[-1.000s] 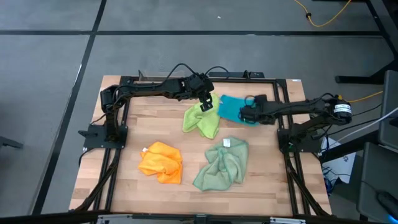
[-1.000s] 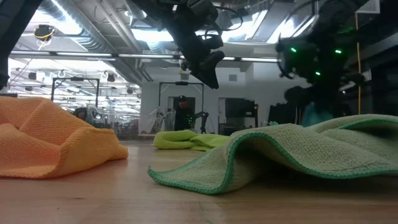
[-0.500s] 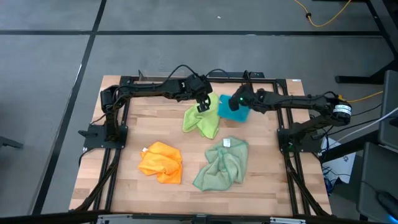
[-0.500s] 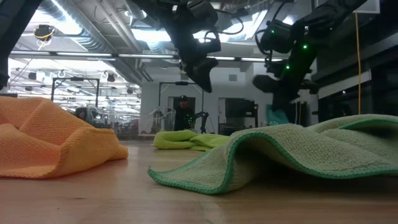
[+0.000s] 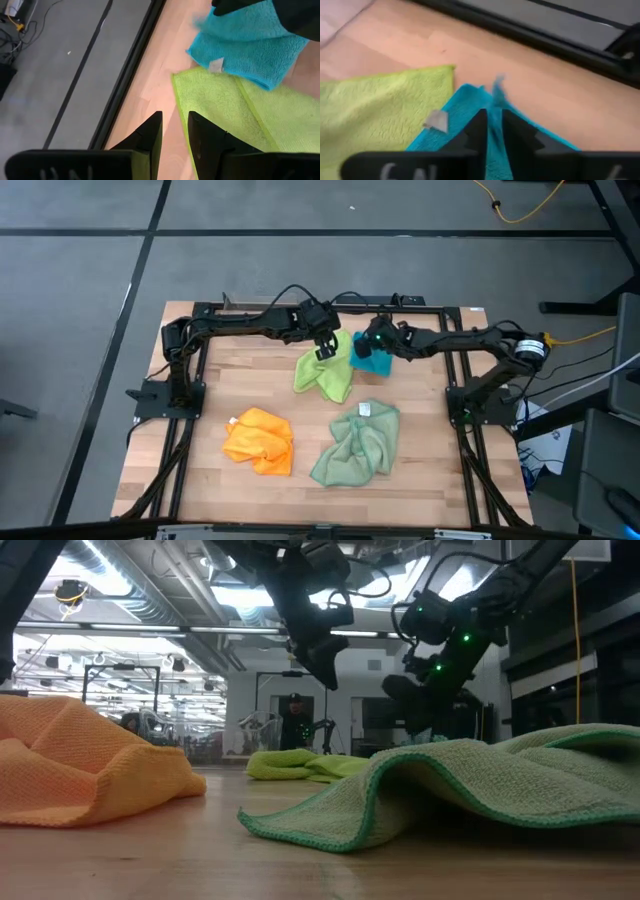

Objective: Fold microfiber towels
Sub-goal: Fold the blue towel

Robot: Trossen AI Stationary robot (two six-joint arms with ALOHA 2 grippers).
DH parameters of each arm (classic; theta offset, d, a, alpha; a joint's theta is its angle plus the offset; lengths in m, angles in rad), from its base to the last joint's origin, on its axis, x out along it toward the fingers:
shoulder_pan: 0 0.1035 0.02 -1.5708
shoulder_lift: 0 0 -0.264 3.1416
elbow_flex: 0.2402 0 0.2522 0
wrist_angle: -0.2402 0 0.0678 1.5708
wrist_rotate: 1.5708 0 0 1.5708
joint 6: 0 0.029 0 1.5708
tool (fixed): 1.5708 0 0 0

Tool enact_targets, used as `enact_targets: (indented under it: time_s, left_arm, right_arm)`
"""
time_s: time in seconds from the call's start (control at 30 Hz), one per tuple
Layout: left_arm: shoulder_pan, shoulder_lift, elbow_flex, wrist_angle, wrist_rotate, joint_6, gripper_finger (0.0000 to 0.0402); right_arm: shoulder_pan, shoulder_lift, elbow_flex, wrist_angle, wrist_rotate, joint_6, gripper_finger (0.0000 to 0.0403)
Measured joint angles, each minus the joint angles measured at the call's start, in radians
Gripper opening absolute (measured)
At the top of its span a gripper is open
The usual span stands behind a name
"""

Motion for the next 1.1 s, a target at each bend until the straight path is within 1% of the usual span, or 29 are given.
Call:
enact_targets:
  time_s: [0.07, 0.23, 0.37, 0.47, 0.53, 0.6, 0.7, 0.77, 0.83, 0.97, 1.1]
  left_arm:
    - [0.000, 0.000, 0.000, -0.007, 0.000, 0.000, 0.0085]
    - [0.000, 0.000, 0.000, -0.007, -0.001, 0.000, 0.0085]
    - [0.000, 0.000, 0.000, -0.013, -0.006, 0.000, 0.0085]
    - [0.001, 0.000, 0.000, -0.013, -0.009, -0.001, 0.0085]
    - [0.002, 0.000, 0.000, -0.015, -0.009, -0.001, 0.0085]
    - [0.003, 0.000, 0.000, -0.018, -0.009, -0.001, 0.0085]
    - [0.005, 0.000, 0.000, -0.020, -0.009, -0.001, 0.0085]
    - [0.005, 0.000, 0.000, -0.019, -0.009, -0.002, 0.0085]
    - [0.005, 0.000, 0.000, -0.019, -0.008, -0.002, 0.0085]
    - [0.005, 0.000, 0.000, -0.019, -0.008, -0.011, 0.0085]
    - [0.005, 0.000, 0.000, -0.019, -0.008, -0.023, 0.0085]
  right_arm:
    - [0.000, 0.010, 0.003, 0.002, -0.017, -0.016, 0.0087]
    - [0.000, 0.001, 0.003, 0.005, -0.017, -0.028, 0.0130]
    - [0.000, -0.085, 0.004, -0.035, -0.040, -0.105, 0.0151]
    - [0.006, -0.174, 0.004, -0.149, -0.041, -0.102, 0.0155]
    - [0.015, -0.227, 0.004, -0.262, -0.040, -0.060, 0.0156]
    - [0.025, -0.262, 0.000, -0.382, -0.038, 0.025, 0.0156]
    - [0.043, -0.283, -0.043, -0.470, -0.021, 0.156, 0.0156]
    - [0.052, -0.280, -0.088, -0.453, -0.016, 0.218, 0.0157]
    - [0.051, -0.273, -0.131, -0.385, -0.013, 0.253, 0.0157]
    - [0.051, -0.246, -0.201, -0.258, 0.038, 0.278, 0.0153]
    - [0.050, -0.213, -0.220, -0.266, 0.073, 0.288, 0.0145]
